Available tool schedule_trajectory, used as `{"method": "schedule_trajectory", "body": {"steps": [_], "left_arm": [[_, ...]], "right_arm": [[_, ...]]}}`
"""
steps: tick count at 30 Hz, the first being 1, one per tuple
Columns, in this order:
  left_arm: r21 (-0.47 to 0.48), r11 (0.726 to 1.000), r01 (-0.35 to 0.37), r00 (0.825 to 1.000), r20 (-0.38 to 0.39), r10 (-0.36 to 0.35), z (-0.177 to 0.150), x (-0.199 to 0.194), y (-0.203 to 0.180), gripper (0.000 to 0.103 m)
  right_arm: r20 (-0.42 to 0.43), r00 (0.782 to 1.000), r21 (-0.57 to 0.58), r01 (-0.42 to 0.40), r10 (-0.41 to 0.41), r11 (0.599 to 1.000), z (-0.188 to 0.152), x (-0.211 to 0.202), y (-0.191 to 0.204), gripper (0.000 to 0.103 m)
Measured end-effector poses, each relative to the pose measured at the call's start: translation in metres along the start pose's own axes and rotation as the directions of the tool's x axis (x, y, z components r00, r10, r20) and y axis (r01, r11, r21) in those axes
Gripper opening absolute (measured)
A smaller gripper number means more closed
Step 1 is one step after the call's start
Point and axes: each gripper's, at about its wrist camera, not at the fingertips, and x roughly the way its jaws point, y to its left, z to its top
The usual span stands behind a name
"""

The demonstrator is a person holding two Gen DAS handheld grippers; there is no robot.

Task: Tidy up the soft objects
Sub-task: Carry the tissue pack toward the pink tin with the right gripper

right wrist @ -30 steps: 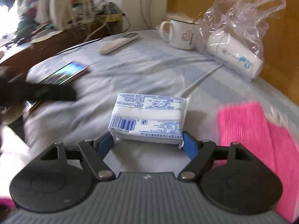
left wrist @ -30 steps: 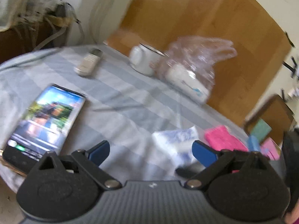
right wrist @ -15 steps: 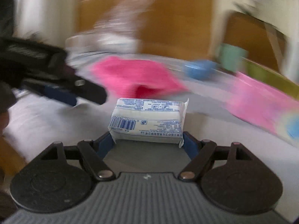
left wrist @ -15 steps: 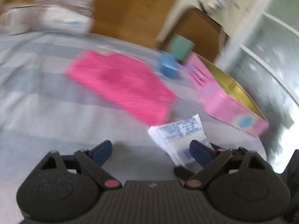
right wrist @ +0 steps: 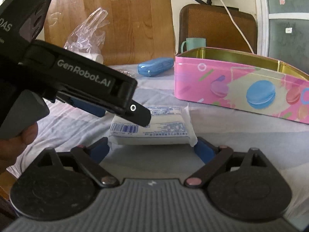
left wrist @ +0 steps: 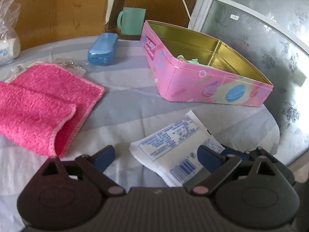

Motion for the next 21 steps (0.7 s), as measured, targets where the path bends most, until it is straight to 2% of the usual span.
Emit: {"method": "schedule_trajectory", "body": {"steps": [6,7,8,9,10,12,13,16,19,20,21], "left_arm": [[-0.006,1.000,0.009,1.000,0.006,-0.008,0.006,0.007,-0.006,0.093],[-0.003,1.000,0.016,1.000,0.008,-0.016,0.008,0.010,-0.008,0.092],[0.004,1.000,0.027,1.000,0.012,-0.027,0.009,0.012,-0.010,0.091],[0.014,0.999,0.036,0.999,0.020,-0.036,0.009,0.014,-0.011,0.091],[0.027,0.999,0.040,0.999,0.029,-0.041,0.010,0.017,-0.013,0.090],[0.036,0.999,0.033,0.999,0.036,-0.034,0.012,0.020,-0.018,0.084],[0.030,0.998,0.047,0.998,0.035,-0.048,0.012,0.020,-0.017,0.076],[-0.015,0.990,0.143,0.989,0.027,-0.142,0.012,0.011,-0.013,0.074],[0.025,0.986,0.162,0.983,0.085,-0.164,0.016,-0.007,-0.021,0.074],[0.042,0.986,0.163,0.981,0.104,-0.166,0.020,-0.011,-0.024,0.074],[0.057,0.984,0.168,0.977,0.123,-0.174,0.026,-0.015,-0.027,0.074]], "right_arm": [[0.035,0.999,0.010,0.025,-0.025,1.000,-0.009,-0.005,-0.013,0.097],[0.037,0.999,-0.009,0.029,-0.029,1.000,-0.009,-0.004,-0.011,0.096],[0.040,0.999,-0.038,0.036,-0.034,0.999,-0.010,-0.004,-0.007,0.087],[0.048,0.998,-0.052,0.029,-0.026,0.998,-0.011,-0.005,-0.005,0.083],[0.055,0.998,-0.046,0.037,-0.034,0.998,-0.012,-0.007,-0.003,0.083],[0.073,0.995,-0.040,0.064,-0.061,0.997,-0.013,-0.009,-0.003,0.082],[0.089,0.993,-0.041,0.083,-0.079,0.996,-0.014,-0.011,-0.004,0.082],[0.187,0.978,-0.044,0.107,-0.097,0.993,-0.012,-0.028,-0.003,0.082],[0.298,0.946,-0.065,0.151,-0.125,0.986,-0.003,-0.040,0.000,0.081],[0.327,0.935,-0.068,0.171,-0.140,0.983,0.002,-0.042,-0.002,0.072],[0.345,0.927,-0.073,0.183,-0.148,0.980,0.007,-0.041,-0.004,0.055]]}}
